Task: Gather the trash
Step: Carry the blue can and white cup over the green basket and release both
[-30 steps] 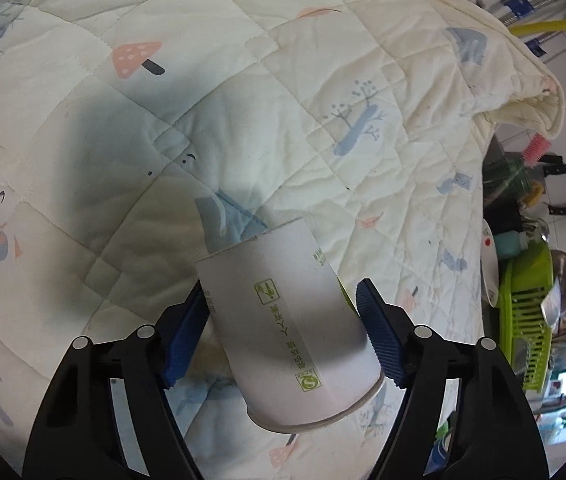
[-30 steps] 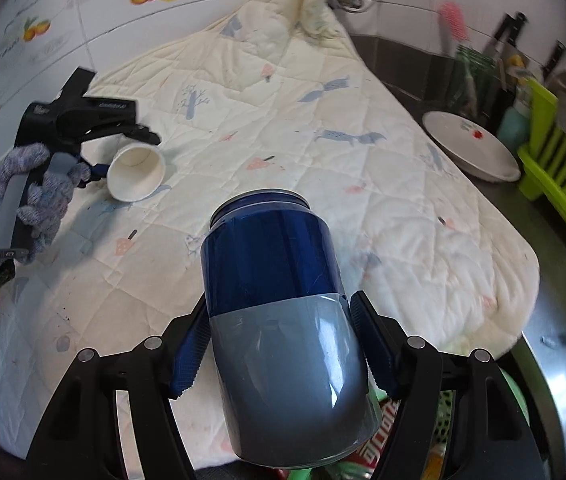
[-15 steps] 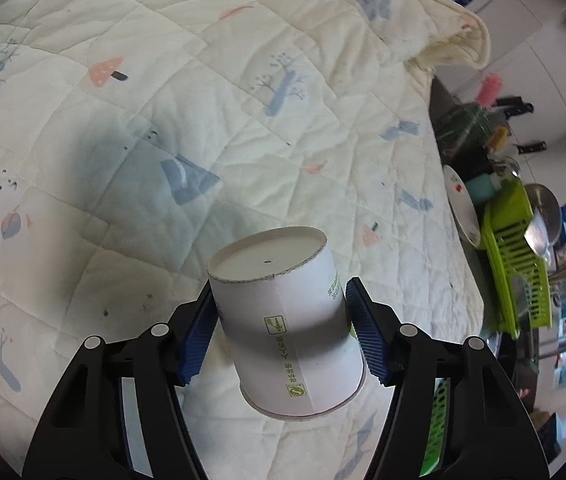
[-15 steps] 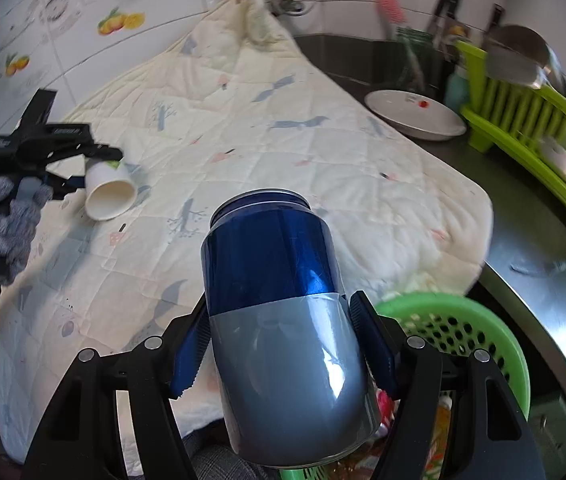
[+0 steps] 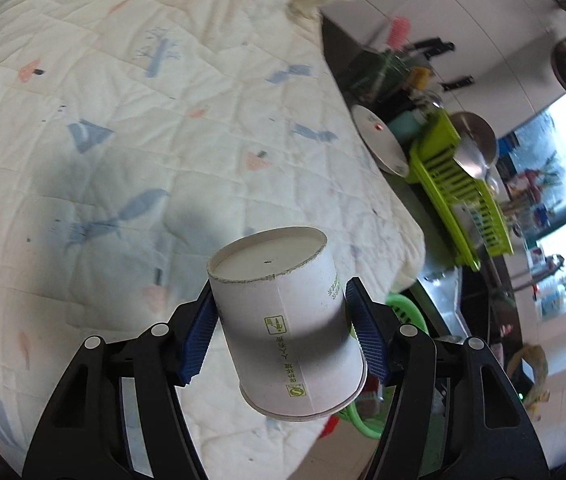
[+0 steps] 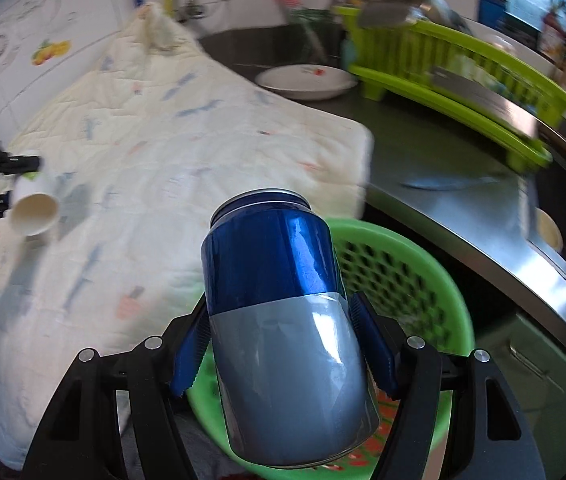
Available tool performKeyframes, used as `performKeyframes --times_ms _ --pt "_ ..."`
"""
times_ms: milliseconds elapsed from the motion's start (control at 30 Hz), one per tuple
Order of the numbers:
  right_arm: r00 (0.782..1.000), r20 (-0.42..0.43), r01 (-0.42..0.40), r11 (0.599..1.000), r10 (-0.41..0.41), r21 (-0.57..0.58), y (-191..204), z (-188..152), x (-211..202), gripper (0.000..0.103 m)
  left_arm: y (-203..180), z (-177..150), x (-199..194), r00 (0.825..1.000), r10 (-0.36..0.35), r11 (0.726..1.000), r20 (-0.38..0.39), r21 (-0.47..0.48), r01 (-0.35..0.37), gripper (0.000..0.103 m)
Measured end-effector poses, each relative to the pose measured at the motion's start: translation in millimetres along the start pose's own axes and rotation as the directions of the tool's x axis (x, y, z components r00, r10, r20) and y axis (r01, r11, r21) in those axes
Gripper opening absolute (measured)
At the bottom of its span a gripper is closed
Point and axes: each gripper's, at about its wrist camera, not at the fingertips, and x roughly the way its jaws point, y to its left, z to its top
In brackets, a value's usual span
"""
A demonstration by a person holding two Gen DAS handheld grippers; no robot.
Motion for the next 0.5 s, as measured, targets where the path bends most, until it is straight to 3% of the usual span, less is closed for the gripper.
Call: performKeyframes --times_ms 133,500 --pt "0.998 -0.027 0.058 0.998 -0.057 0.033 -22 -11 11 0.066 -25 -15 6 0.999 -0.035 0.998 -0.033 0.043 0.037 0.062" --pt "0.993 -0.085 0.091 0.994 -0.086 0.065 -55 -34 45 0.066 -79 -52 29 0.989 -0.088 0.986 -0.12 0.129 0.103 0.062"
